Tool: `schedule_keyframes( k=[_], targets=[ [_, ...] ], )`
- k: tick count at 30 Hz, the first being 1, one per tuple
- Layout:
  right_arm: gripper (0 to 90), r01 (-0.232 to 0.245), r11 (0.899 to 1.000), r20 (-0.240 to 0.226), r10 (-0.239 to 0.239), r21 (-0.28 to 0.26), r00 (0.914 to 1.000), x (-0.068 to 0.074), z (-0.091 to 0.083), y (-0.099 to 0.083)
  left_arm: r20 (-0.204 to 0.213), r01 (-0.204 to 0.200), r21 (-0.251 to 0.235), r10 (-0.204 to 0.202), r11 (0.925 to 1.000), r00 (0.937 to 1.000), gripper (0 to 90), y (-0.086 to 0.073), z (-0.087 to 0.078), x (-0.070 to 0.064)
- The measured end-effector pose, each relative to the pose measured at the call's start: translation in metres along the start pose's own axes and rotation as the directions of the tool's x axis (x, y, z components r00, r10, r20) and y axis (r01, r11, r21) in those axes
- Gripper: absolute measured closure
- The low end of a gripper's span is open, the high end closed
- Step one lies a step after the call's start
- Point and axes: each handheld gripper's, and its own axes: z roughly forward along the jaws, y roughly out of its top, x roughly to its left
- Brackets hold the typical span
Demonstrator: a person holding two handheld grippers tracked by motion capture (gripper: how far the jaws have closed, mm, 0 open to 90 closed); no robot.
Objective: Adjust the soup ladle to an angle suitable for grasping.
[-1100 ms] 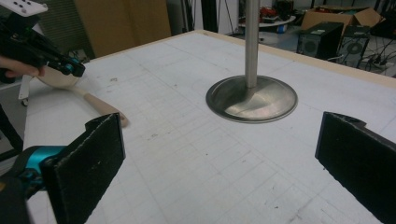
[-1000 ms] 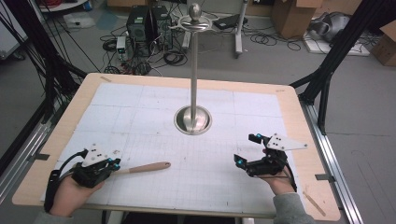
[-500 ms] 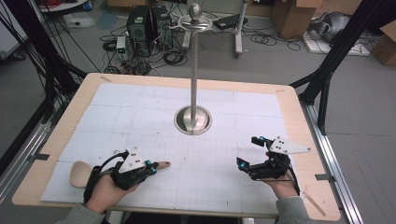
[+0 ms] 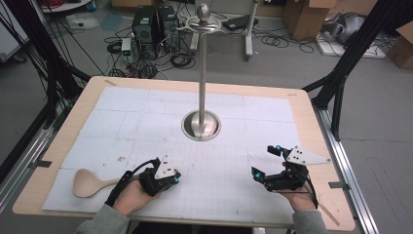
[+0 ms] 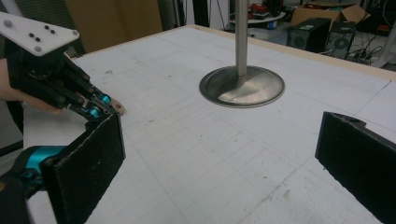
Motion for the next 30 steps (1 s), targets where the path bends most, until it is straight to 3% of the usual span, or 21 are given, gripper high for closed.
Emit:
schedule_keyframes(
  k=[6, 15, 17, 20, 23, 26, 29, 30],
  targets=[
    [0.1, -0.005, 1.0, 0.007, 0.005, 0.001, 1.0, -0.002, -0.003, -0.002, -0.003, 0.017, -0.01, -0.017, 0.9998, 0.9998, 89.8, 0.0, 0.005, 0.008],
    [0.1, 0.001, 1.0, 0.006, -0.001, 0.006, 1.0, -0.001, -0.003, -0.002, -0.063, 0.038, -0.036, -0.04, 0.9986, 0.9972, 89.8, -0.003, 0.009, 0.021],
    [0.1, 0.001, 1.0, 0.002, -0.001, 0.01, 1.0, -0.001, -0.002, -0.003, -0.084, 0.064, -0.042, -0.067, 0.9971, 0.9942, 89.9, -0.004, 0.01, 0.026],
    [0.1, 0.002, 1.0, 0.002, -0.002, 0.011, 1.0, 0.0, -0.002, -0.003, -0.075, 0.104, -0.051, -0.107, 0.9933, 0.9914, 89.9, -0.006, 0.011, 0.035],
    [0.1, -0.001, 1.0, 0.004, 0.001, 0.016, 1.0, 0.0, -0.003, -0.003, -0.107, 0.116, -0.055, -0.122, 0.9917, 0.9868, 89.9, -0.006, 0.012, 0.04],
    [0.1, 0.001, 1.0, 0.004, -0.001, 0.014, 1.0, 0.0, -0.003, -0.003, -0.14, 0.101, -0.053, -0.108, 0.9935, 0.9843, 89.9, -0.006, 0.013, 0.04],
    [0.1, 0.0, 1.0, 0.003, 0.0, 0.014, 1.0, 0.0, -0.003, -0.003, -0.231, 0.057, -0.039, -0.064, 0.9976, 0.9709, 89.8, -0.006, 0.015, 0.038],
    [0.1, -0.003, 1.0, 0.003, 0.003, 0.017, 1.0, 0.0, -0.003, -0.003, -0.237, 0.063, -0.038, -0.07, 0.9973, 0.969, 89.7, -0.006, 0.015, 0.039]
  ],
)
